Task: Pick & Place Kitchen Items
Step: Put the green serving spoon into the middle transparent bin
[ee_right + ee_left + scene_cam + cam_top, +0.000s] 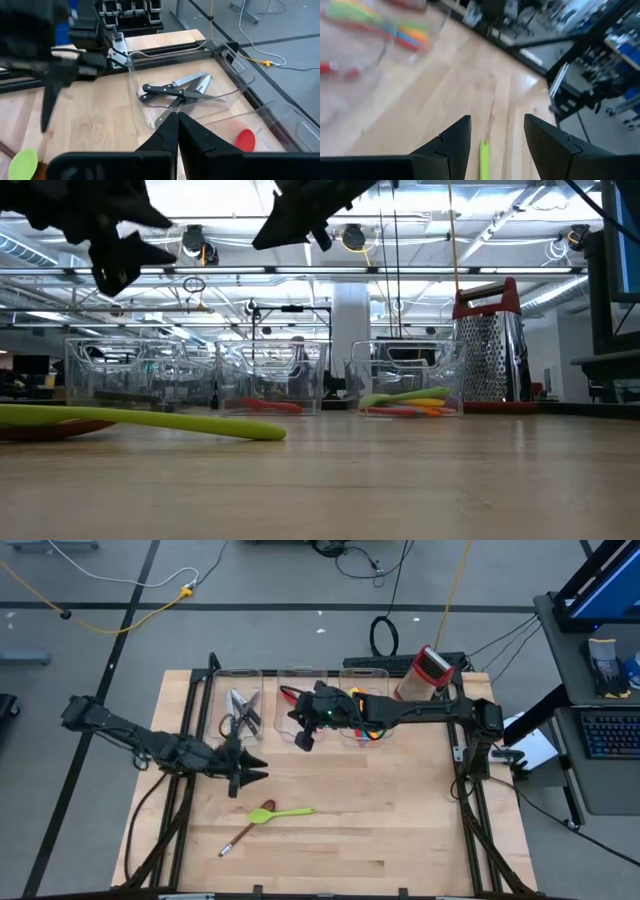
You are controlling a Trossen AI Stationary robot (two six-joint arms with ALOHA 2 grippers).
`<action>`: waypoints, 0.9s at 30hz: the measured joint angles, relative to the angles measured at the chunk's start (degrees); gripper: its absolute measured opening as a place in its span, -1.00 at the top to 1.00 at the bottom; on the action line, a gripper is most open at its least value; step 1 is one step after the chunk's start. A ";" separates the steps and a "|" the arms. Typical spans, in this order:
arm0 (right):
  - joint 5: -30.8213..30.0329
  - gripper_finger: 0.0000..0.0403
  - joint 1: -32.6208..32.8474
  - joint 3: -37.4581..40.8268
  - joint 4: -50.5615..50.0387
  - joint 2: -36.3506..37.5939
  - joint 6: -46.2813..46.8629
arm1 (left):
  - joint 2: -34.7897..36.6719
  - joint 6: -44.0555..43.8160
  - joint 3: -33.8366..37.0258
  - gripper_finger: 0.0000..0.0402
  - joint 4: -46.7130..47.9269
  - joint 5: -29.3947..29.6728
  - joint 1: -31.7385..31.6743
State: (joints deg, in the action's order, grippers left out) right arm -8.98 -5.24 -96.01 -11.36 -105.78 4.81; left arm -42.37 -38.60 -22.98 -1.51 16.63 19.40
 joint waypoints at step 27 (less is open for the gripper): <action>-0.16 1.00 0.27 49.82 30.74 38.72 1.49 | -36.54 -69.71 -27.14 0.06 18.21 -11.69 3.43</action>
State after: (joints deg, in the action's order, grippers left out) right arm -9.14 -4.97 -46.19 19.38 -67.06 6.30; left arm -78.90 -108.30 -50.12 16.70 4.94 22.83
